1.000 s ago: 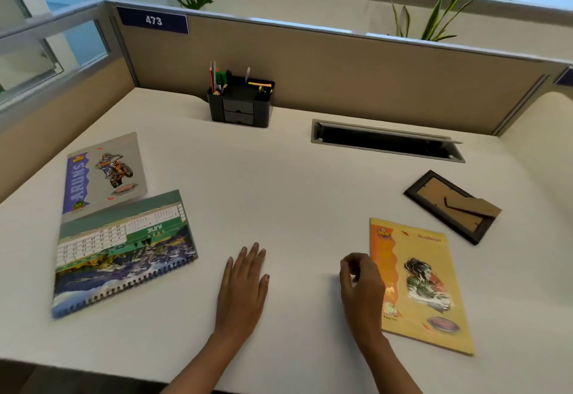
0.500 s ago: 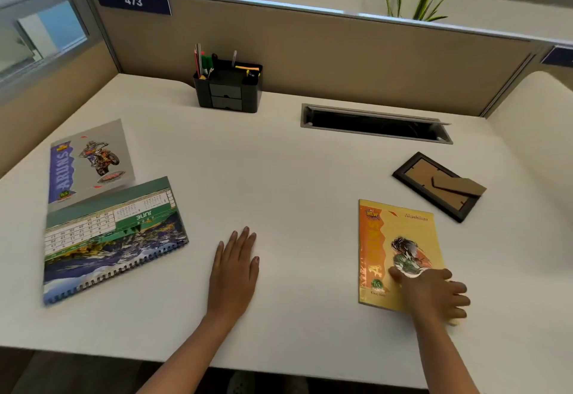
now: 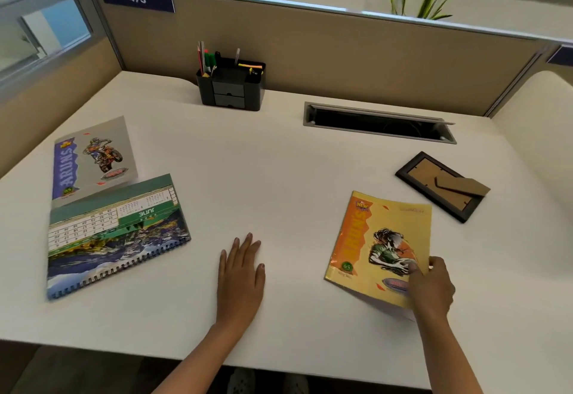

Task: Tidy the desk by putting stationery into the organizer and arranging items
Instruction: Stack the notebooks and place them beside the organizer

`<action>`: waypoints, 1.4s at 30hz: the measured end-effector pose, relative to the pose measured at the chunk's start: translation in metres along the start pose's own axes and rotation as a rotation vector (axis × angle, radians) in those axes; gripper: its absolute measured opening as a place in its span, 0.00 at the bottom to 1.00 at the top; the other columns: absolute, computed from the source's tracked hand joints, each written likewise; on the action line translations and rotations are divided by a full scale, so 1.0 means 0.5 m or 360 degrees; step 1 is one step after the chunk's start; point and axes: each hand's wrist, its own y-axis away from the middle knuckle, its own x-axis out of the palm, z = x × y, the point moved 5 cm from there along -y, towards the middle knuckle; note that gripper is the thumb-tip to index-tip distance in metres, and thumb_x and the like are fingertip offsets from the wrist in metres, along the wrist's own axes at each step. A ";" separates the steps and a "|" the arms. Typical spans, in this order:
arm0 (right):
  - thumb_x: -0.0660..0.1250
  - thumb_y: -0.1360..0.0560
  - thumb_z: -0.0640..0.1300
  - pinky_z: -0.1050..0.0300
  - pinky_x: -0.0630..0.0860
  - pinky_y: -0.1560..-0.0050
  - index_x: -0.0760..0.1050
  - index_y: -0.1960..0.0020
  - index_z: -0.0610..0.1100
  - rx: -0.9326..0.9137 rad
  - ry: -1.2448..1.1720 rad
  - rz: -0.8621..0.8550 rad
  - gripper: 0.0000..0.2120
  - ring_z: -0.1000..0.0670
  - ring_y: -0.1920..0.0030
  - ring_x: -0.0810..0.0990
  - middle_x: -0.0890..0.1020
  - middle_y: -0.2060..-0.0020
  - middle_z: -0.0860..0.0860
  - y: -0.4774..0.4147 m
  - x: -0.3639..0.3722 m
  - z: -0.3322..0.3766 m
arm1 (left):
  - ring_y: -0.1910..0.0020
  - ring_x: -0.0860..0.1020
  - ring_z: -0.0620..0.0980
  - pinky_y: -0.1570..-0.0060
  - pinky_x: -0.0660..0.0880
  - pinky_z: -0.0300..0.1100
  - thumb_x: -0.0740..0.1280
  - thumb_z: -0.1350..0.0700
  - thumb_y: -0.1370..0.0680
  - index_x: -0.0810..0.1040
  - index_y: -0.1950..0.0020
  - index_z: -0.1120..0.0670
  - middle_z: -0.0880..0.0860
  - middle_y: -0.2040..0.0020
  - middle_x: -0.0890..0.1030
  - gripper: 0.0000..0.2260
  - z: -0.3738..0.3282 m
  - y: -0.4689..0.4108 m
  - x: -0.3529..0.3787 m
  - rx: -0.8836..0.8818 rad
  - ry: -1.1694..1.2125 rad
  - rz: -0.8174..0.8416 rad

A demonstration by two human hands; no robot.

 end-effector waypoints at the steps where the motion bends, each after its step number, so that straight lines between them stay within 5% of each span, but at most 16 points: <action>1: 0.63 0.22 0.42 0.46 0.69 0.48 0.70 0.39 0.41 -0.0071 -0.0101 -0.0010 0.12 0.37 0.46 0.74 0.79 0.46 0.37 0.009 -0.001 0.008 | 0.25 0.50 0.43 0.26 0.40 0.42 0.48 0.49 0.22 0.64 0.28 0.49 0.44 0.25 0.58 0.23 -0.004 0.001 0.000 -0.0037 0.0109 0.0018; 3: 0.64 0.22 0.42 0.48 0.71 0.51 0.71 0.43 0.44 -0.0178 -0.0284 0.0017 0.09 0.40 0.52 0.77 0.81 0.49 0.39 0.027 0.002 0.026 | 0.25 0.52 0.42 0.25 0.43 0.42 0.53 0.57 0.21 0.67 0.30 0.50 0.44 0.26 0.61 0.19 -0.019 -0.002 -0.013 -0.0103 0.0358 0.0031; 6: 0.66 0.23 0.42 0.51 0.75 0.57 0.72 0.45 0.47 -0.0225 -0.0589 0.0234 0.08 0.42 0.56 0.81 0.82 0.50 0.42 0.051 0.024 0.051 | 0.32 0.67 0.44 0.33 0.61 0.36 0.56 0.63 0.20 0.73 0.37 0.49 0.42 0.35 0.70 0.15 -0.046 -0.011 -0.055 -0.0325 0.0940 0.0038; 9: 0.67 0.23 0.40 0.50 0.78 0.59 0.72 0.47 0.47 -0.0266 -0.0816 0.0507 0.07 0.43 0.59 0.84 0.84 0.53 0.42 0.087 0.056 0.084 | 0.42 0.78 0.48 0.44 0.75 0.46 0.53 0.49 0.18 0.75 0.42 0.47 0.45 0.40 0.78 0.13 -0.084 -0.017 -0.087 -0.0662 0.1846 0.0263; 11: 0.67 0.24 0.40 0.46 0.80 0.58 0.73 0.48 0.48 -0.0348 -0.0837 0.0647 0.06 0.42 0.59 0.84 0.85 0.56 0.43 0.117 0.081 0.109 | 0.48 0.82 0.51 0.53 0.79 0.49 0.52 0.43 0.20 0.76 0.42 0.47 0.46 0.45 0.82 0.17 -0.095 -0.021 -0.099 -0.0747 0.2128 0.0341; 16: 0.67 0.23 0.43 0.46 0.81 0.56 0.73 0.49 0.50 -0.0488 -0.0656 0.0914 0.05 0.47 0.60 0.85 0.85 0.57 0.47 0.184 0.152 0.148 | 0.52 0.82 0.54 0.53 0.79 0.52 0.67 0.42 0.28 0.75 0.43 0.46 0.52 0.49 0.83 0.16 -0.059 -0.018 -0.120 -0.0681 0.1843 0.0135; 20: 0.65 0.23 0.44 0.51 0.77 0.51 0.73 0.44 0.47 -0.0519 -0.0323 0.1042 0.08 0.49 0.52 0.81 0.81 0.50 0.50 0.204 0.209 0.164 | 0.54 0.82 0.55 0.52 0.79 0.56 0.67 0.55 0.24 0.75 0.48 0.47 0.53 0.51 0.82 0.06 0.011 0.002 -0.119 -0.0810 0.1692 -0.0059; 24: 0.65 0.23 0.47 0.56 0.68 0.55 0.71 0.41 0.45 -0.0783 0.0047 0.0716 0.12 0.45 0.48 0.77 0.79 0.50 0.48 0.238 0.233 0.195 | 0.54 0.81 0.57 0.51 0.78 0.56 0.66 0.59 0.23 0.75 0.49 0.48 0.55 0.51 0.82 0.07 0.063 0.033 -0.106 -0.0998 0.1755 -0.0198; 29: 0.69 0.27 0.46 0.52 0.66 0.56 0.75 0.45 0.43 -0.1516 0.0335 0.0203 0.13 0.42 0.54 0.72 0.78 0.51 0.46 0.328 0.274 0.266 | 0.52 0.81 0.54 0.54 0.78 0.49 0.65 0.59 0.22 0.75 0.45 0.50 0.52 0.50 0.82 0.08 0.103 0.049 -0.105 -0.1044 0.1734 -0.0325; 35: 0.65 0.24 0.43 0.52 0.71 0.46 0.72 0.39 0.45 -0.1811 0.0128 0.0589 0.13 0.44 0.43 0.69 0.75 0.43 0.46 0.454 0.348 0.368 | 0.51 0.81 0.52 0.49 0.78 0.53 0.66 0.51 0.24 0.75 0.41 0.51 0.51 0.49 0.82 0.12 0.123 0.057 -0.095 -0.1139 0.1622 -0.0198; 38: 0.66 0.25 0.39 0.53 0.71 0.49 0.72 0.40 0.43 -0.2060 0.0069 0.0793 0.13 0.44 0.43 0.70 0.75 0.44 0.44 0.503 0.405 0.437 | 0.52 0.81 0.51 0.51 0.78 0.52 0.68 0.42 0.32 0.76 0.43 0.51 0.51 0.50 0.83 0.21 0.136 0.057 -0.093 -0.1161 0.1589 -0.0178; 42: 0.64 0.25 0.36 0.52 0.75 0.50 0.71 0.41 0.39 -0.2199 0.0082 0.0928 0.13 0.44 0.44 0.69 0.74 0.44 0.42 0.545 0.478 0.525 | 0.49 0.79 0.52 0.50 0.76 0.47 0.67 0.54 0.24 0.73 0.40 0.51 0.52 0.47 0.80 0.13 0.135 0.051 -0.120 -0.1139 0.1569 -0.0234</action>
